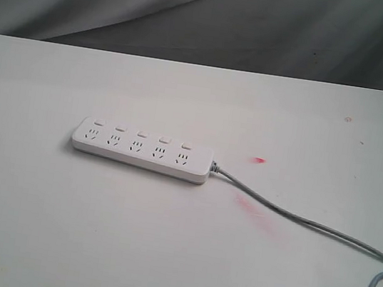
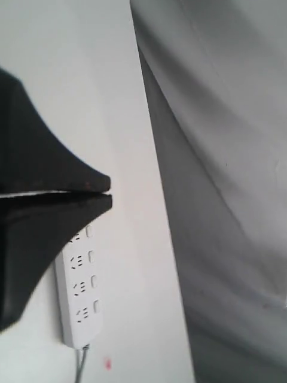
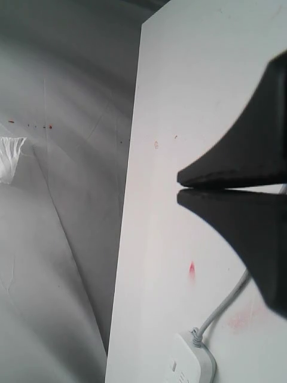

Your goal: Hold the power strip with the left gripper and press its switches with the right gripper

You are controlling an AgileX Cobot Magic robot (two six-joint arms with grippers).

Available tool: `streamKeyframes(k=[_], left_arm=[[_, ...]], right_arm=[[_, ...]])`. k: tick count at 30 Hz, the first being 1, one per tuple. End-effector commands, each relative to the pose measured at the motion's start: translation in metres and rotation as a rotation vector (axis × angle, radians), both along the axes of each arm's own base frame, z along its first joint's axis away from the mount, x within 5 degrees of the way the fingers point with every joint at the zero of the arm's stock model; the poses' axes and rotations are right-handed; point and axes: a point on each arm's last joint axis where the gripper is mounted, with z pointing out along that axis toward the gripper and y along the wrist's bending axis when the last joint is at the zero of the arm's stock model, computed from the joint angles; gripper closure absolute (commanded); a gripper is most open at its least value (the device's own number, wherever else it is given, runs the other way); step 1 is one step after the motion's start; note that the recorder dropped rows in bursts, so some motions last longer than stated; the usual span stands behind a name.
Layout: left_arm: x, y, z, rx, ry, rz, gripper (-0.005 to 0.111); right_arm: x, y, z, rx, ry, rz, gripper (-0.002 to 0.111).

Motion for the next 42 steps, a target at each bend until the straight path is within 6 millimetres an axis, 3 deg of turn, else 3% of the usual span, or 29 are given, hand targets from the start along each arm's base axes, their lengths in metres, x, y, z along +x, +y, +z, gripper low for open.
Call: streamKeyframes(k=[1,4,8,12,17,22,26,30,37,42], left_arm=[[0.042,-0.014,0.016,0.142,0.093,-0.135,0.107],[0.073,-0.022,0.020,0.222,0.172,-0.227,0.107],[0.110,-0.040,0.021,0.363,0.255,-0.487,0.107],[0.145,-0.053,0.012,0.356,0.326,-0.615,0.107],[0.159,-0.054,0.000,0.352,0.367,-0.616,0.107],[0.165,-0.052,0.000,0.374,0.333,-0.576,0.107],[0.172,-0.047,0.003,0.452,0.256,-0.528,0.107],[0.173,-0.050,-0.002,0.568,0.228,-0.625,0.107],[0.195,-0.063,-0.030,0.486,0.217,-0.729,0.107],[0.218,-0.038,-0.060,0.370,0.309,-0.692,0.107]], right_arm=[[0.000,0.000,-0.001,0.007,-0.005,-0.007,0.108],[0.000,0.000,-0.001,0.007,-0.005,-0.007,0.108],[0.000,0.000,-0.001,0.007,-0.005,-0.007,0.108],[0.000,0.000,-0.001,0.007,-0.005,-0.007,0.108],[0.000,0.000,-0.001,0.007,-0.005,-0.007,0.108],[0.000,0.000,-0.001,0.007,-0.005,-0.007,0.108],[0.000,0.000,-0.001,0.007,-0.005,-0.007,0.108],[0.000,0.000,-0.001,0.007,-0.005,-0.007,0.108],[0.000,0.000,-0.001,0.007,-0.005,-0.007,0.108],[0.000,0.000,-0.001,0.007,-0.005,-0.007,0.108]])
